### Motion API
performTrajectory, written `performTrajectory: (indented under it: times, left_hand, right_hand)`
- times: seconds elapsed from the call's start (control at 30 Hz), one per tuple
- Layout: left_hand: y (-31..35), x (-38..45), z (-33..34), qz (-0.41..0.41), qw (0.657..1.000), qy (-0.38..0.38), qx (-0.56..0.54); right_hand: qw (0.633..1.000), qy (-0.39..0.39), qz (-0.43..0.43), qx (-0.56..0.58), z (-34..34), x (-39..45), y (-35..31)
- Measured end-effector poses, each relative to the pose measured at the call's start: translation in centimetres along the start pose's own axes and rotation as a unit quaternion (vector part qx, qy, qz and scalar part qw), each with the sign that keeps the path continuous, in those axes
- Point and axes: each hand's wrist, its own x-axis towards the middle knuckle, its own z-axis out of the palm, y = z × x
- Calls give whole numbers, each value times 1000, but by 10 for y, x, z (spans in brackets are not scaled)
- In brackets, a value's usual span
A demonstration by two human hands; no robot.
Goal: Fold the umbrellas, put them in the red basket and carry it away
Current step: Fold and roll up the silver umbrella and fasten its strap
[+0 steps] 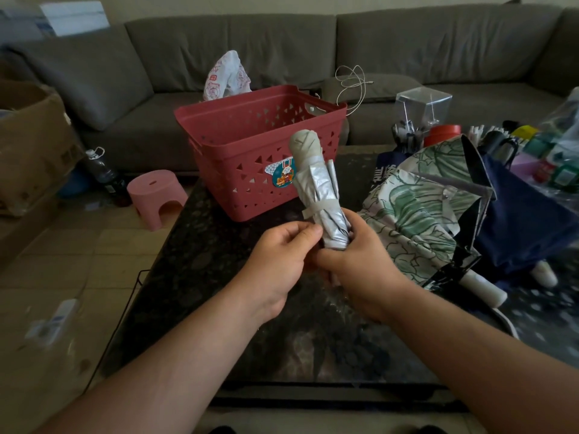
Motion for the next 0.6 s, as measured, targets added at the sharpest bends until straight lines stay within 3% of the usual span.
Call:
performTrajectory:
  times: [0.17, 0.27, 0.43, 0.6]
  left_hand:
    - [9, 0, 0, -24, 996, -28, -82]
    - [6, 2, -3, 38, 999, -29, -18]
    - [-2, 4, -8, 123, 982, 46, 135]
    - [-1, -1, -6, 167, 969, 72, 169]
  right_hand:
    - [993, -57, 20, 100, -3, 4, -8]
    - [989, -93, 9, 116, -4, 1, -6]
    - [986, -18, 99, 131, 1, -2, -10]
    - [996, -8, 35, 83, 5, -5, -10]
